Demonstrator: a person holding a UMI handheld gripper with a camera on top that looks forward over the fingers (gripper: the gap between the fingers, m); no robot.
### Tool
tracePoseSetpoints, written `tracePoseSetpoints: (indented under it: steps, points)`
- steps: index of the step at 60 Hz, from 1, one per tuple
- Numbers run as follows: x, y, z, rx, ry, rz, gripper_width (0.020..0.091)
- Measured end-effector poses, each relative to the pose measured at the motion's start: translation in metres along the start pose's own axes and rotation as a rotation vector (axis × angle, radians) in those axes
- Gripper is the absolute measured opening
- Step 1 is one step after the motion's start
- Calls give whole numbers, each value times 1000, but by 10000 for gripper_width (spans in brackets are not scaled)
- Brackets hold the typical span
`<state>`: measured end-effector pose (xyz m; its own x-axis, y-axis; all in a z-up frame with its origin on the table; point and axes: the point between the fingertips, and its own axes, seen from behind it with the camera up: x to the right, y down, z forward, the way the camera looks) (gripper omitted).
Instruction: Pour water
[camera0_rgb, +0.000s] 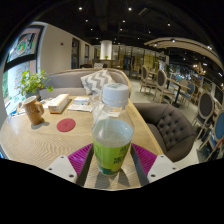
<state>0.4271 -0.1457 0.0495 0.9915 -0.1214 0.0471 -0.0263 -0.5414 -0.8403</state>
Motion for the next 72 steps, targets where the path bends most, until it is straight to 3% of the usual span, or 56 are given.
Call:
tracePoseSetpoints:
  steps: [8, 26, 41, 62, 72]
  points:
    - [-4, -11, 6, 31, -25, -4, 553]
    - [-8, -12, 9, 9, -9, -25, 407]
    - [-13, -44, 3, 12, 82, -146, 405]
    - [-93, -212, 4, 152, 307, -669, 407]
    - [-168, -257, 35, 172, 415, -1116, 406]
